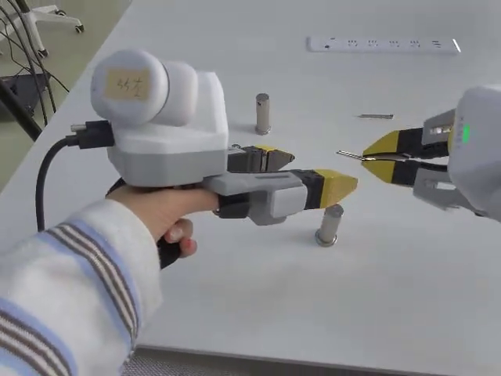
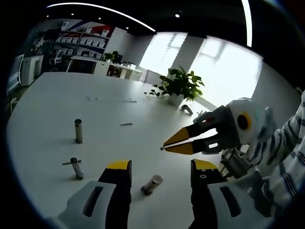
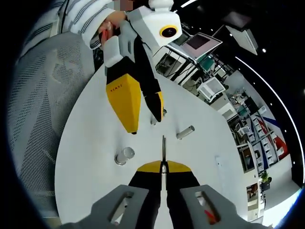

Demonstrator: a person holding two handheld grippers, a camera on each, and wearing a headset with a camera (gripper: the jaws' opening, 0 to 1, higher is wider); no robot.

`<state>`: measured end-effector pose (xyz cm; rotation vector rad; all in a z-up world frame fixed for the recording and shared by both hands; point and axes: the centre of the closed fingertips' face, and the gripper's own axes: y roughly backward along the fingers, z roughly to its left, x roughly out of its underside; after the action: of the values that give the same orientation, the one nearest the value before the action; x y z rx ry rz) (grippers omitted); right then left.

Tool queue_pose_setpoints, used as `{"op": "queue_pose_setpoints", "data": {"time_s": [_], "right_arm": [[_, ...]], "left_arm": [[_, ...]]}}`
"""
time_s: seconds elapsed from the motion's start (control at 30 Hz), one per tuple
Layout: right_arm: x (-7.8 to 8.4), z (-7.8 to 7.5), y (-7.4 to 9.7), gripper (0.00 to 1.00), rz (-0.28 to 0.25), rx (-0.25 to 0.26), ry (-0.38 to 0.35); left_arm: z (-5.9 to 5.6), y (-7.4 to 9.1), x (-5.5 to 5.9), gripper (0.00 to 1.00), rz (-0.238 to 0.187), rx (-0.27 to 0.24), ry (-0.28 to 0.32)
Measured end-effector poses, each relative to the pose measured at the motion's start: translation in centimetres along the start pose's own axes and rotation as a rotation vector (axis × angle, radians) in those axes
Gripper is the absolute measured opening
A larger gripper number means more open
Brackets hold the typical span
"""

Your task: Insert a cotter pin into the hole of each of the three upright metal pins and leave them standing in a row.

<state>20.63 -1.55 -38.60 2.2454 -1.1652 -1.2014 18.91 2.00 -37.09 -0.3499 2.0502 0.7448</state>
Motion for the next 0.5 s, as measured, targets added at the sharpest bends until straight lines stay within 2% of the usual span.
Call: {"op": "queue_pose_setpoints", "data": {"time_s": [0.33, 0.5], "right_arm": [[-1.3, 1.6, 0.4, 0.0, -0.027, -0.016, 0.012], [-1.7, 1.9, 0.5, 0.0, -0.036, -0.014, 0.032]], "left_arm": [[-0.8, -0.7, 0.2, 0.3, 0.013, 0.032, 0.002], [-1.1, -1.0, 0.4, 0.22, 0.02, 0.044, 0.012]]}}
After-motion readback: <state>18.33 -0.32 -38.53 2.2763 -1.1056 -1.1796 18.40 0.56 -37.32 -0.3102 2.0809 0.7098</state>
